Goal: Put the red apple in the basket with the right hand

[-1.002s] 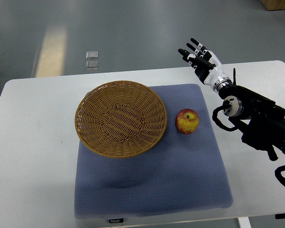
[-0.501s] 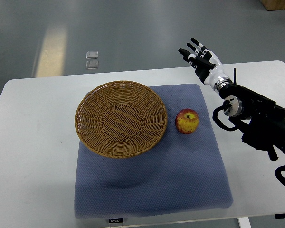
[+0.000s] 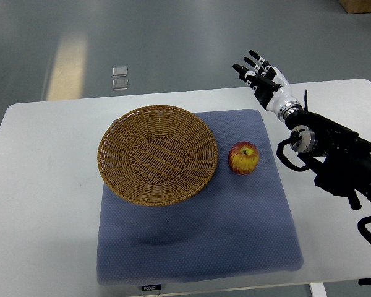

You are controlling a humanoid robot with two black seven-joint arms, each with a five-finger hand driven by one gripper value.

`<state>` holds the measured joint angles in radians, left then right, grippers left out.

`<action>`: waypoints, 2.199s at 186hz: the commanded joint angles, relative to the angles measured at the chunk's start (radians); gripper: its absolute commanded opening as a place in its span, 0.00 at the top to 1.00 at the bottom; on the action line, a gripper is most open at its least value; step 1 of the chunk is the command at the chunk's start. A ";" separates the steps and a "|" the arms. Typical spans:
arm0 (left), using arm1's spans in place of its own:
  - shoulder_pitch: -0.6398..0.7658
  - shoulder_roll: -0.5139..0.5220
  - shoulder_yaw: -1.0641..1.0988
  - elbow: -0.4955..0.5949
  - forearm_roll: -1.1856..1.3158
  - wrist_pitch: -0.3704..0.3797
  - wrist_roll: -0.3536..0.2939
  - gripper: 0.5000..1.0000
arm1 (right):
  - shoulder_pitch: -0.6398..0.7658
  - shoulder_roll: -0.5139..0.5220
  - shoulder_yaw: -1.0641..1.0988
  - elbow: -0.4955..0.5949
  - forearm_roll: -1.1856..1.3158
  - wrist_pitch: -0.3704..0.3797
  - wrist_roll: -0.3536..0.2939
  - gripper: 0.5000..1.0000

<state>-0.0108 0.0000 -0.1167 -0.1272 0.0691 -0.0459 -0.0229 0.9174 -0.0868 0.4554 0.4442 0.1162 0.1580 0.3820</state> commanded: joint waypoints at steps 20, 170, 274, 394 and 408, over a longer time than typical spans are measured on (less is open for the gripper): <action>0.000 0.000 0.000 0.003 0.000 0.000 0.000 0.00 | 0.003 -0.004 0.000 0.001 0.000 -0.005 0.000 0.15; 0.002 0.000 0.000 0.003 0.000 0.000 0.000 0.00 | 0.058 -0.134 -0.024 0.090 -0.219 0.017 -0.002 0.15; 0.000 0.000 0.000 0.003 0.000 0.000 0.000 0.00 | 0.150 -0.426 -0.083 0.396 -1.023 0.350 0.003 0.15; 0.002 0.000 0.000 0.003 -0.002 0.000 0.000 0.00 | 0.133 -0.432 -0.238 0.429 -1.523 0.241 0.005 0.15; 0.000 0.000 0.000 0.003 0.000 0.000 0.000 0.00 | 0.133 -0.432 -0.239 0.429 -1.524 0.241 0.017 0.15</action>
<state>-0.0102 0.0000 -0.1166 -0.1242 0.0690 -0.0460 -0.0231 1.0510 -0.5174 0.2266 0.8716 -1.4054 0.4027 0.3861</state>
